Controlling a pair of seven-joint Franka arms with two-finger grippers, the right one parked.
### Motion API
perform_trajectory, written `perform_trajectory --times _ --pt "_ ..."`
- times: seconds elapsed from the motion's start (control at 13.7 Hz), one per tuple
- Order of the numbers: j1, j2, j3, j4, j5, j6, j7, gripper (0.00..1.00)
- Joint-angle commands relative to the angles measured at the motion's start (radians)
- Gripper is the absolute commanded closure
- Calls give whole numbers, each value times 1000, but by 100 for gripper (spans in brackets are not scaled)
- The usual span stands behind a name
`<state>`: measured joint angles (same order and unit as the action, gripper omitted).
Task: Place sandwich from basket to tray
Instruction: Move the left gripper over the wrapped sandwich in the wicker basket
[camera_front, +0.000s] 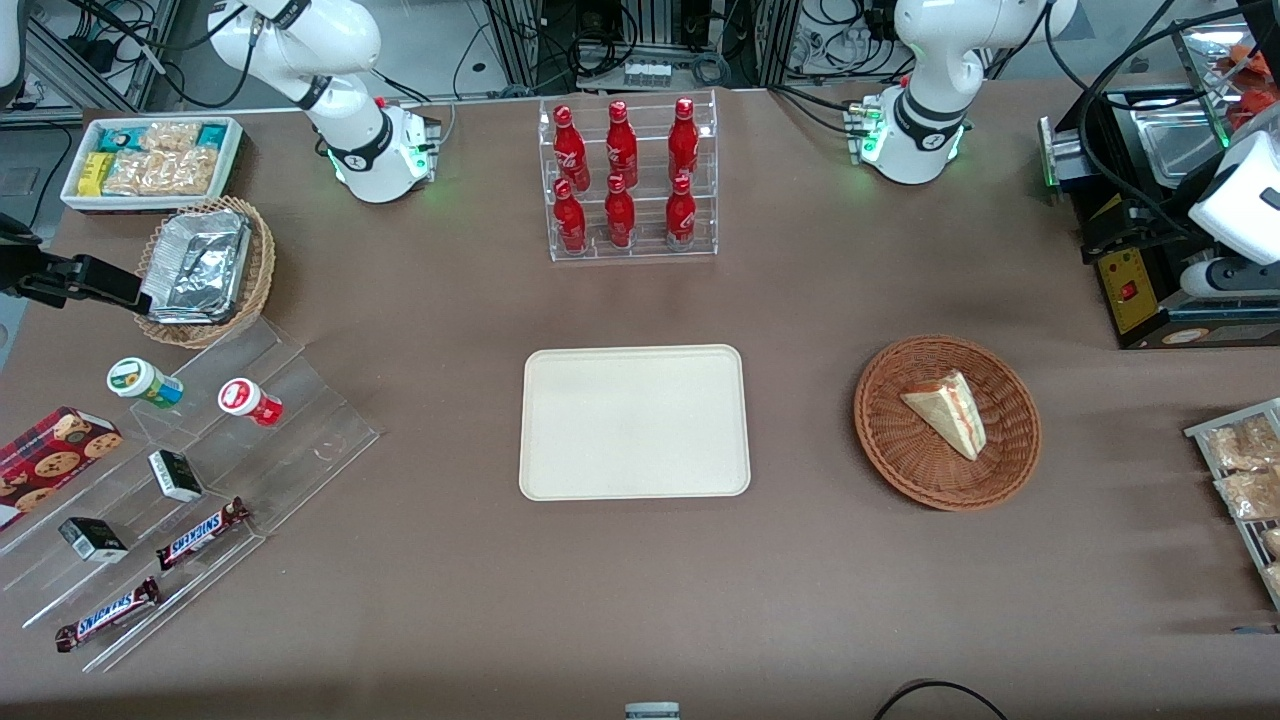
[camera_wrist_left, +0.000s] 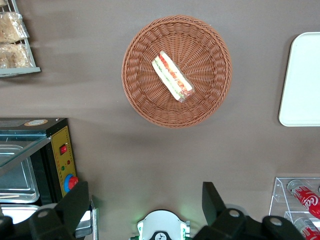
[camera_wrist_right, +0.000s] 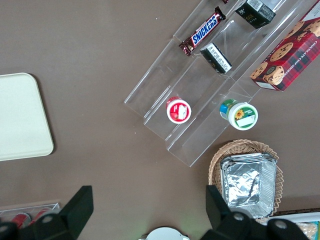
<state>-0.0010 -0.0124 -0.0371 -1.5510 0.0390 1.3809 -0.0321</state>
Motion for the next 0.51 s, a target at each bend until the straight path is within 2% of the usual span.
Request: perform_trajectory --times 0.0,0.44 --pt "-11 -18 14 -14 -5 0 20 0" --pt "-13 57 17 -58 2 90 -12 0"
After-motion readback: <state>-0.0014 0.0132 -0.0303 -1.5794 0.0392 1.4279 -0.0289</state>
